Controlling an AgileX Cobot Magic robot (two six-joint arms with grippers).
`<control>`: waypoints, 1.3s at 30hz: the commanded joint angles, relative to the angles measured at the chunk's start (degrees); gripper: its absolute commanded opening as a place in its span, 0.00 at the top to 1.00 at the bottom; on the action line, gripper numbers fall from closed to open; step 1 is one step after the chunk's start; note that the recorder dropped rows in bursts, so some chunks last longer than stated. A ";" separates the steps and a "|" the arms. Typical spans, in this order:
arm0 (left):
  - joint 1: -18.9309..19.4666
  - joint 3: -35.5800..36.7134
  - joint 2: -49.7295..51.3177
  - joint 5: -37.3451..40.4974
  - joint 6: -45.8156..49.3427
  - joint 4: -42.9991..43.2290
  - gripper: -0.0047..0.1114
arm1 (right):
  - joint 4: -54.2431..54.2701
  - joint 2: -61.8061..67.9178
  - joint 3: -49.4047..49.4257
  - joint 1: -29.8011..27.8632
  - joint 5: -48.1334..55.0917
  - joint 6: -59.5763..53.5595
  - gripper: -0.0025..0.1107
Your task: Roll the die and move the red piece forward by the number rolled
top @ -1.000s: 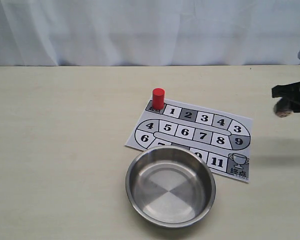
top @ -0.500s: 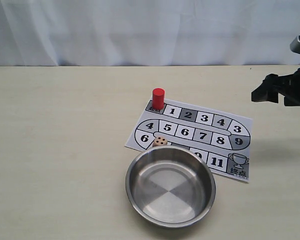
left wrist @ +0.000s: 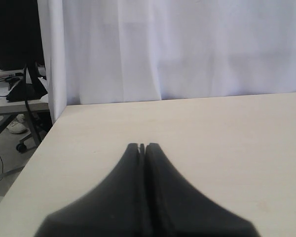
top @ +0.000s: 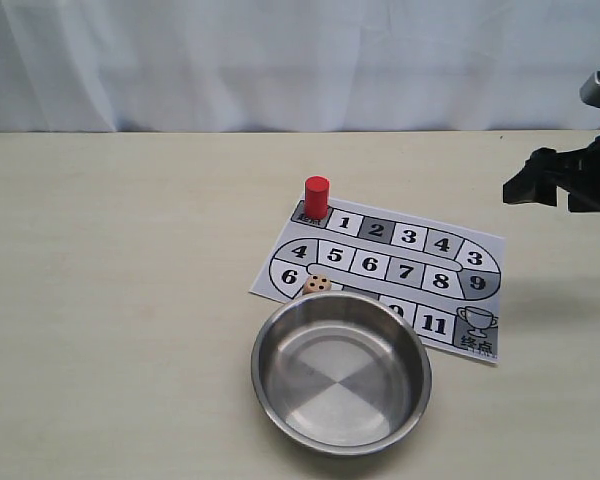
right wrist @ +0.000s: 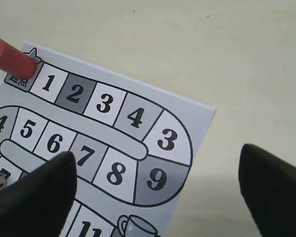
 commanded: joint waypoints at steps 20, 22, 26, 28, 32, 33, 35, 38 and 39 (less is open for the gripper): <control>-0.09 -0.23 -0.16 -0.31 -0.31 -0.39 0.96 | 1.66 -0.06 -1.92 3.29 6.05 -2.00 0.58; -0.09 -0.23 -0.16 -0.31 -0.31 -0.39 0.96 | -0.01 -0.06 -3.28 6.04 6.05 -2.00 0.67; -0.09 -0.23 -0.16 -0.31 -0.31 -0.39 0.96 | -4.12 -0.06 -5.98 12.39 6.18 -1.74 0.84; -0.09 -0.23 -0.16 -0.31 -0.31 -0.39 0.96 | -7.07 -0.06 -7.20 15.27 6.89 -1.44 0.92; -0.09 -0.23 -0.16 -0.41 -0.31 -0.39 0.96 | -11.57 0.20 -9.63 19.43 10.94 0.59 0.94; -0.09 -0.23 -0.16 -0.41 -0.31 -0.39 0.96 | -13.36 0.31 -10.56 20.33 13.32 1.56 0.94; -0.09 -0.23 -0.16 -0.54 -0.31 -0.39 0.96 | -17.36 0.42 -12.13 22.08 17.04 4.66 0.94; -0.09 -0.23 -0.16 -0.54 -0.31 -0.39 0.96 | -23.52 0.53 -13.69 25.04 19.38 10.31 0.94; -0.09 -0.23 -0.16 -0.54 -0.31 -0.39 0.96 | -25.12 0.53 -13.98 26.08 19.84 11.20 0.94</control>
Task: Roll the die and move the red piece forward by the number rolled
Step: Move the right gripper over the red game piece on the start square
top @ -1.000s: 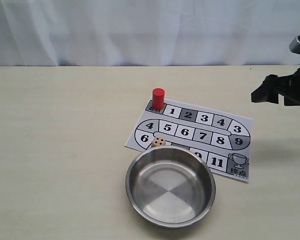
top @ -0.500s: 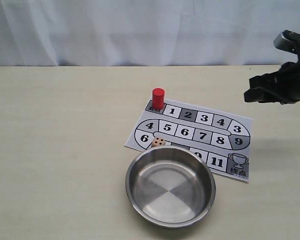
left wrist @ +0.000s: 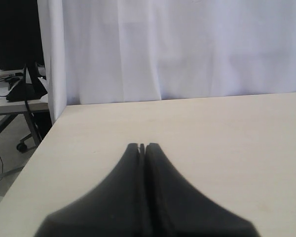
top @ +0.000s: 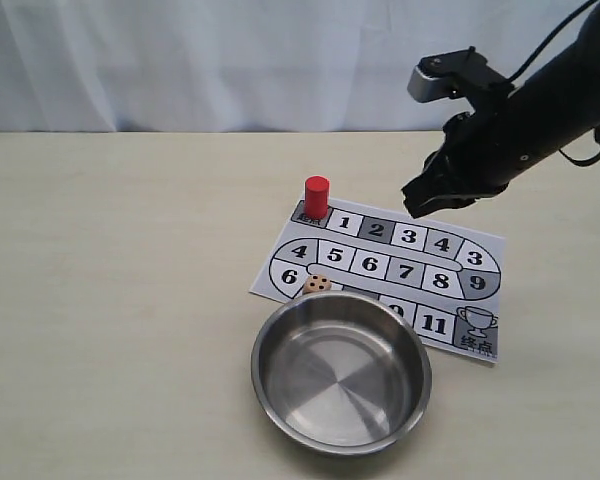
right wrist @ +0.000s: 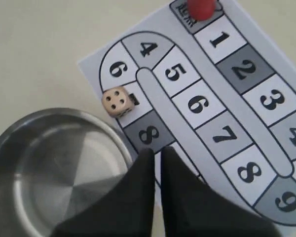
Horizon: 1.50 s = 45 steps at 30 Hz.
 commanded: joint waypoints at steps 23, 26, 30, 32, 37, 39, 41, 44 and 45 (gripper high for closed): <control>-0.09 -0.23 -0.16 -0.21 -0.31 -0.39 0.96 | -14.54 9.26 -7.49 14.67 6.91 6.95 0.94; -0.09 -0.23 -0.16 -0.30 -0.31 -0.39 0.96 | -15.35 12.17 -8.11 16.70 7.02 8.92 0.94; -0.09 -0.23 -0.16 -0.30 -0.31 -0.39 0.96 | -15.35 15.15 -8.73 17.86 6.90 9.67 0.94; -0.09 -0.23 -0.16 -0.30 -0.31 -0.39 0.96 | -15.35 15.85 -8.73 17.86 7.20 11.04 0.94; -0.09 -0.23 -0.16 -0.30 -0.31 -0.39 0.96 | -15.35 16.14 -8.73 17.86 7.48 12.58 0.94; -0.09 -0.23 -0.16 -0.30 -0.31 -0.39 0.96 | -15.35 16.14 -8.73 17.86 7.87 12.94 0.94; -0.09 -0.23 -0.16 -0.30 -0.31 -0.39 0.96 | -15.35 16.14 -8.73 17.86 8.29 12.93 0.94; -0.09 -0.23 -0.16 -0.30 -0.31 -0.39 0.96 | -15.35 16.14 -8.73 17.86 8.39 12.93 0.94; -0.09 -0.23 -0.16 -0.30 -0.31 -0.39 0.96 | -15.35 16.14 -8.73 17.86 8.26 12.93 0.94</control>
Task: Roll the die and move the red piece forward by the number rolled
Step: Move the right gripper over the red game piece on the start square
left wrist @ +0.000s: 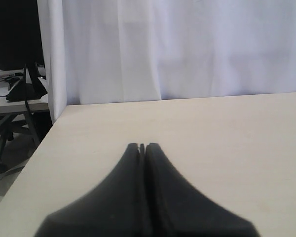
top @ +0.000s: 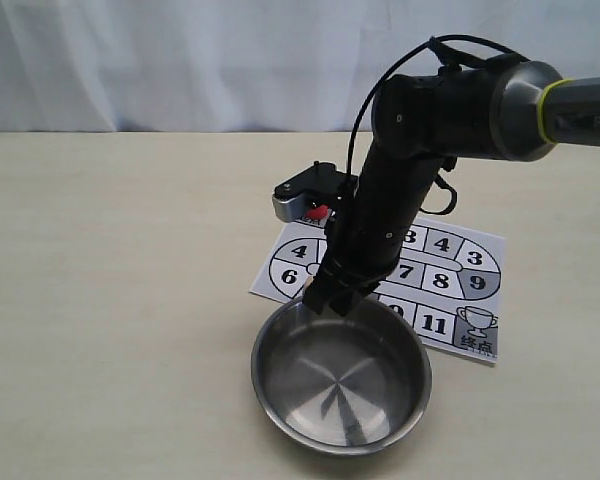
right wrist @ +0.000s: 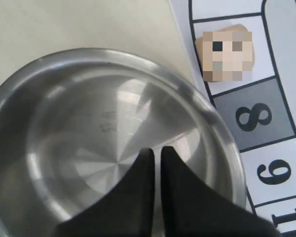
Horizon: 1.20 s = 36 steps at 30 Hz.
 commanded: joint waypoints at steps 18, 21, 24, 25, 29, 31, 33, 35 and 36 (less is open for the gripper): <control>-0.09 -0.23 -0.16 -0.41 -0.31 -0.39 0.96 | -0.65 -0.20 -0.37 -0.02 -0.76 4.94 0.94; -0.09 -0.23 -0.16 -0.41 -0.31 -0.39 0.96 | -0.65 -0.20 -0.37 -0.02 -2.10 7.43 0.94; -0.09 -0.23 -0.16 -0.41 -0.31 -0.39 0.96 | -0.76 -0.20 -0.37 -0.02 -2.48 9.26 0.94; -0.09 -0.23 -0.16 -0.41 -0.31 -0.39 0.96 | -0.76 -0.20 -0.37 -0.02 -2.38 10.44 0.94; -0.09 -0.23 -0.16 -0.41 -0.31 -0.39 0.96 | -1.56 -0.31 -0.49 -0.02 -1.88 10.55 0.94; -0.09 -0.23 -0.16 -0.24 -0.31 -0.39 0.96 | -3.29 -0.91 -1.83 -0.02 -1.88 10.55 0.94; -0.09 -0.23 -0.16 -0.24 -0.31 -0.39 0.96 | -6.04 -1.40 -3.84 -0.10 -2.49 13.70 0.94; -0.09 -0.23 -0.16 -0.24 -0.31 -0.39 0.96 | -8.96 -1.41 -5.74 -0.51 -3.51 17.47 0.94; -0.09 -0.23 -0.16 -0.24 -0.31 -0.39 0.96 | -11.29 -1.30 -7.23 -1.48 -7.10 19.53 0.94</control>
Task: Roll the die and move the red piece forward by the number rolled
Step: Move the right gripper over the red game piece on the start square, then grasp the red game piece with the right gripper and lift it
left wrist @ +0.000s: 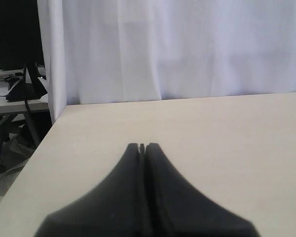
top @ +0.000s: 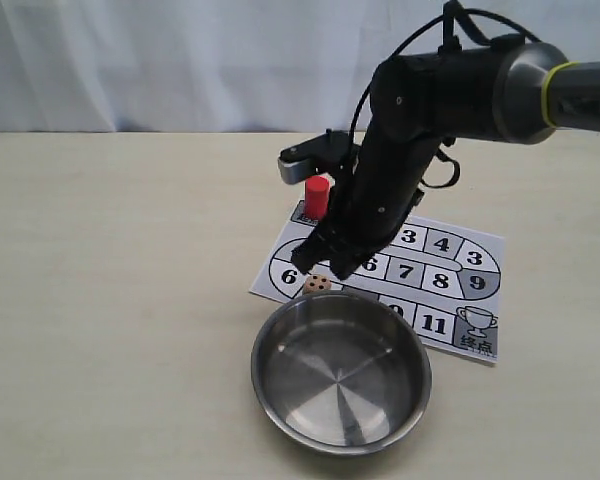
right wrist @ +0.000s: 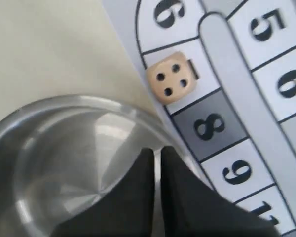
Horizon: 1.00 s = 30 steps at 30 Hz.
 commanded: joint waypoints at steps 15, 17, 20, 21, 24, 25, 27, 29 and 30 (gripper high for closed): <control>-0.09 -0.23 -0.16 -0.54 -0.31 -0.39 0.96 | -1.43 14.40 -16.57 -7.25 -30.91 6.15 0.42; -0.09 -0.23 -0.16 -0.54 -0.31 -0.39 0.96 | -1.43 15.77 -16.71 -7.25 -33.86 6.15 0.42; -0.09 -0.23 -0.16 -0.54 -0.31 -0.39 0.96 | -1.43 17.79 -16.71 -7.25 -37.19 6.15 0.42; -0.09 -0.23 -0.16 -0.54 -0.31 -0.39 0.96 | -1.43 18.16 -16.71 -7.25 -37.54 6.15 0.42; -0.09 -0.23 -0.16 -0.54 -0.31 -0.39 0.96 | -1.43 19.35 -16.71 -7.25 -38.19 6.25 0.42; -0.09 -0.23 -0.16 -0.54 -0.31 -0.39 0.96 | -1.43 19.65 -16.71 -7.25 -38.33 6.25 0.42; -0.09 -0.23 -0.16 -0.54 -0.31 -0.39 0.96 | -1.43 20.18 -16.71 -7.25 -38.91 6.25 0.42; -0.09 -0.23 -0.16 -0.54 -0.31 -0.39 0.96 | -1.43 20.65 -16.71 -7.25 -39.56 6.25 0.42; -0.09 -0.23 -0.16 -0.54 -0.31 -0.39 0.96 | -1.43 20.94 -16.71 -7.25 -40.15 6.25 0.42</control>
